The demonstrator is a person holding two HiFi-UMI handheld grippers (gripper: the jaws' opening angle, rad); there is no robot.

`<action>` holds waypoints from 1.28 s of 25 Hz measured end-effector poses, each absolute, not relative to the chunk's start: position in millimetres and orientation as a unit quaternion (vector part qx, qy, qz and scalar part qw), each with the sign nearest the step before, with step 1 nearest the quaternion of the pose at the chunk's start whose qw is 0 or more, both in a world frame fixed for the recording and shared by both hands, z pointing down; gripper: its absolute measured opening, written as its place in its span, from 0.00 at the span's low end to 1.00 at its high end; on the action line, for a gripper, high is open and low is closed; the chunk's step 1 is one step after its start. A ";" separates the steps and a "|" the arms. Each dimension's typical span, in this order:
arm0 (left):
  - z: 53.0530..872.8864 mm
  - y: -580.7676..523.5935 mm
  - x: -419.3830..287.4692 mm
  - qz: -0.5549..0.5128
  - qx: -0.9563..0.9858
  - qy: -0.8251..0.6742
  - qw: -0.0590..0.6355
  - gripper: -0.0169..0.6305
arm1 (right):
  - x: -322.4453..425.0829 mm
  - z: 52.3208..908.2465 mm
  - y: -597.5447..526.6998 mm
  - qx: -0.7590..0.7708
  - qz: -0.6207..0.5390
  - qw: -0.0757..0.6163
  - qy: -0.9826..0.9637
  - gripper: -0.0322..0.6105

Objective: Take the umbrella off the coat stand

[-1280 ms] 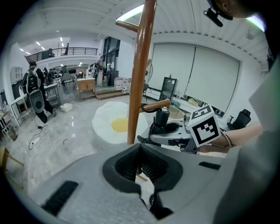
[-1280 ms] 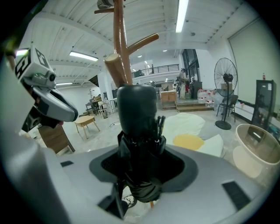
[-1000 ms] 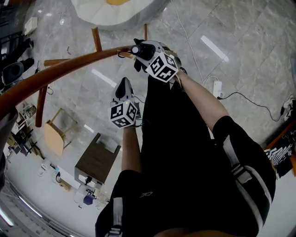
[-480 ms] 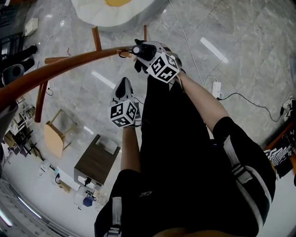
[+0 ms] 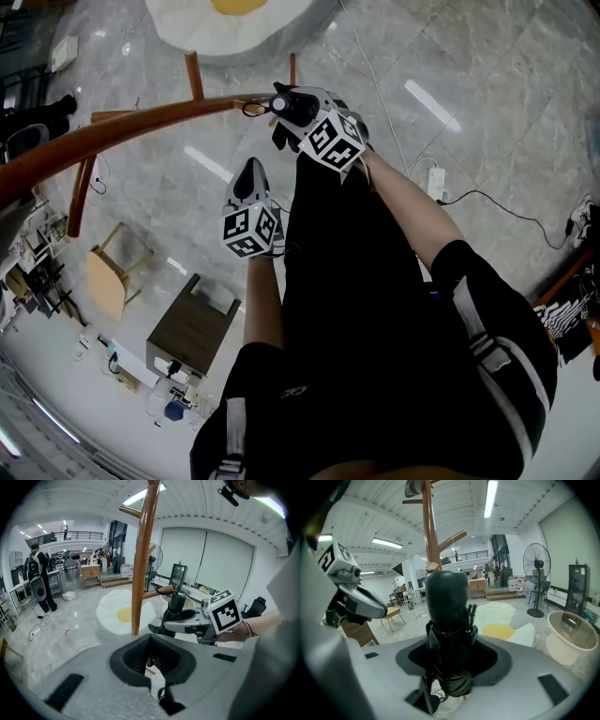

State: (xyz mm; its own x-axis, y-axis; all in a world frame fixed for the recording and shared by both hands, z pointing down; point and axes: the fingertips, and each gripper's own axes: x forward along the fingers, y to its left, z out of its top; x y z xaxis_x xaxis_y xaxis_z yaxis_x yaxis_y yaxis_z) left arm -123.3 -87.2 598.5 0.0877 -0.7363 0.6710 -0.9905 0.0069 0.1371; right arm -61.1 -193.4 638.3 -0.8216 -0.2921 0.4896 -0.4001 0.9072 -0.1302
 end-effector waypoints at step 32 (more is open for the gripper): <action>574.7 -48.4 -122.2 0.176 0.655 -0.672 0.297 0.02 | -24.7 607.5 -130.4 0.174 0.221 0.192 -0.940 0.40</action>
State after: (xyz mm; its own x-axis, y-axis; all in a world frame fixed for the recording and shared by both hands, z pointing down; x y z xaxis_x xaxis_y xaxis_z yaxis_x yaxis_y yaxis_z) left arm -122.2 -48.4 574.7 0.0343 -0.7763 0.6295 -0.9851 0.0802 0.1525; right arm -24.7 -130.4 607.5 -0.8654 -0.2426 0.4385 -0.4124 0.8419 -0.3481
